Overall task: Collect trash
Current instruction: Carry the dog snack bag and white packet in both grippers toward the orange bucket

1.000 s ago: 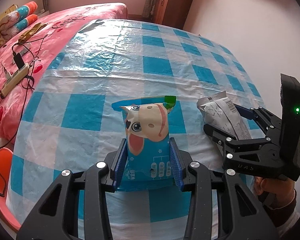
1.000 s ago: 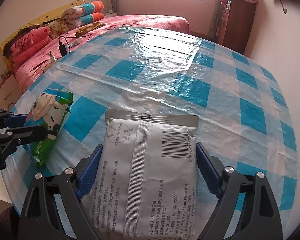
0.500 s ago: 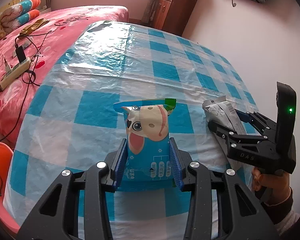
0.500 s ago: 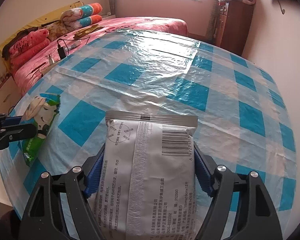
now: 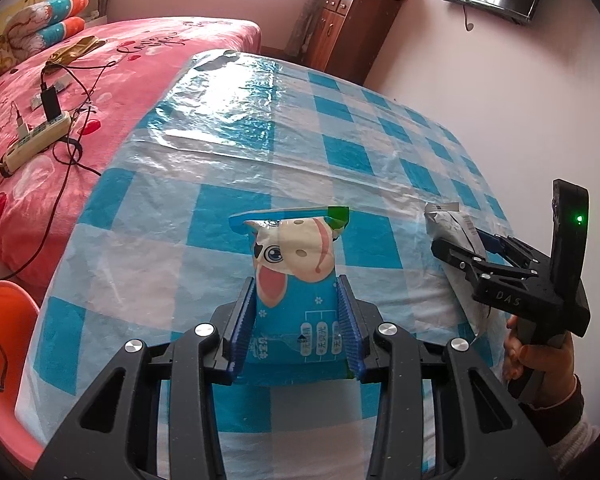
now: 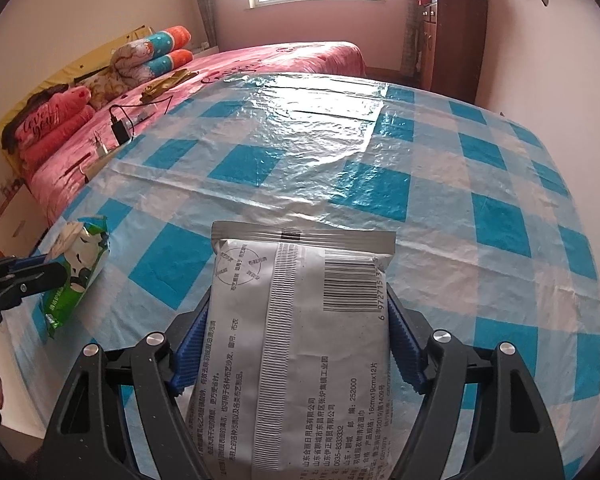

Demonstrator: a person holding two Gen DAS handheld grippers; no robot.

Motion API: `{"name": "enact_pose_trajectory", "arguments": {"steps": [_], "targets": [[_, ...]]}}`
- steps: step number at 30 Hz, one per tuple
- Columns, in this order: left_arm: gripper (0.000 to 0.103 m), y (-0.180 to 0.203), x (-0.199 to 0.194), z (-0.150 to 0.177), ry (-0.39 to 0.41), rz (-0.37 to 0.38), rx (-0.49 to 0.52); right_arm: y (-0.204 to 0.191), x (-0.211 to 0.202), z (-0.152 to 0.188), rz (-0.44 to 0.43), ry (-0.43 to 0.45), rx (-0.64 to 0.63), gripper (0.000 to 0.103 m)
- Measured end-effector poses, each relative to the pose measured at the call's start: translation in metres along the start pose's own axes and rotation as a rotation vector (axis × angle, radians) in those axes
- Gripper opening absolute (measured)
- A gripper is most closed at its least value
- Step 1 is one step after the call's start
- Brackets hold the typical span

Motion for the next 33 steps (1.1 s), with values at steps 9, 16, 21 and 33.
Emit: {"name": "enact_pose_trajectory", "arguments": {"steps": [9,16,21,33], "targets": [[0.04,-0.008,-0.011,0.005,0.021,0.024,-0.009,-0.004,-0.017,-0.001,-0.018,0.011,0.014,0.076],[0.039,-0.011,-0.02,0.006,0.036,0.039,-0.007,-0.011,-0.031,-0.006,-0.039,0.029,0.014,0.076],[0.039,-0.013,-0.03,0.008,0.053,0.038,-0.005,-0.019,-0.04,-0.009,-0.05,0.041,0.003,0.076],[0.039,-0.034,-0.066,0.009,0.106,-0.021,-0.012,-0.053,-0.048,-0.014,-0.153,0.016,-0.012,0.076]]}}
Point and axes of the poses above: each gripper's, at about its wrist camera, not at the fingertips, and x roughly the way its jaws point, y to its right, z to its underside, the point moved 2 cm from there along x, roughly the way its jaws point, and after that the axes turned 14 degrees about z, right-handed, at the moved point
